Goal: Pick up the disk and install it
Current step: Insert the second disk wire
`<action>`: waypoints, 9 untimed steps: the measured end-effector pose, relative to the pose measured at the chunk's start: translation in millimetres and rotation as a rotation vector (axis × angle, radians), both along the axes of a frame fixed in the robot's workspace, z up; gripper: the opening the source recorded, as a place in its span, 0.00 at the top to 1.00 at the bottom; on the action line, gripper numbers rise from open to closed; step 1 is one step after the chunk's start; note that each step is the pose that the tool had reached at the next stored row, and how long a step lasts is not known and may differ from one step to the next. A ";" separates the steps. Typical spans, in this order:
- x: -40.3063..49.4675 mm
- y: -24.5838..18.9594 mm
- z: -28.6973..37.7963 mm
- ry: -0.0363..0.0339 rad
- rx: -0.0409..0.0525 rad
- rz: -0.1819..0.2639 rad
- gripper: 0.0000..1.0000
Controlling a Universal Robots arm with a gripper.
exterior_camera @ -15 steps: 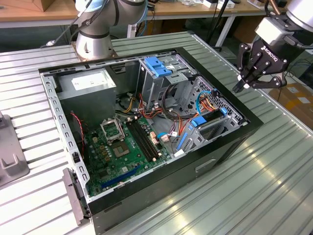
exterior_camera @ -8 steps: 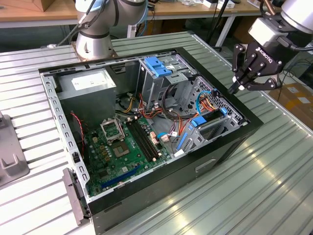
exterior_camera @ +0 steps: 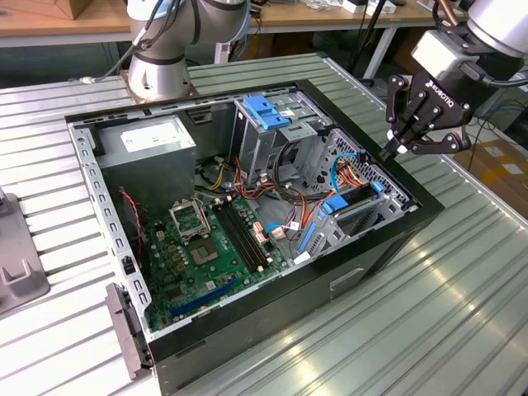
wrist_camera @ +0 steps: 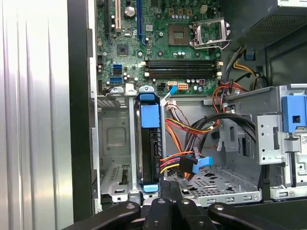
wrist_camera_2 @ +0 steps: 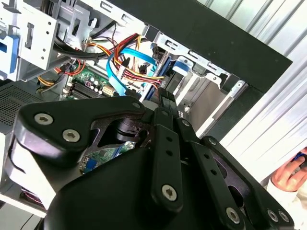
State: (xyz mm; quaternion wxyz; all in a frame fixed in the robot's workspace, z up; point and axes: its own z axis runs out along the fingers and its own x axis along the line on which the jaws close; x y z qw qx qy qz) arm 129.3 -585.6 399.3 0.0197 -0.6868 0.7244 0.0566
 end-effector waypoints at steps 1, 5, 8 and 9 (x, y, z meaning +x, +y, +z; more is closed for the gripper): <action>0.0 0.0 0.0 0.0000 -0.0003 0.000 0.90; 0.0 0.0 0.0 0.0000 -0.0007 0.000 0.83; 0.0 0.0 0.0 0.0000 -0.0009 0.000 0.71; 0.0 0.0 0.0 0.0000 -0.0009 0.000 0.64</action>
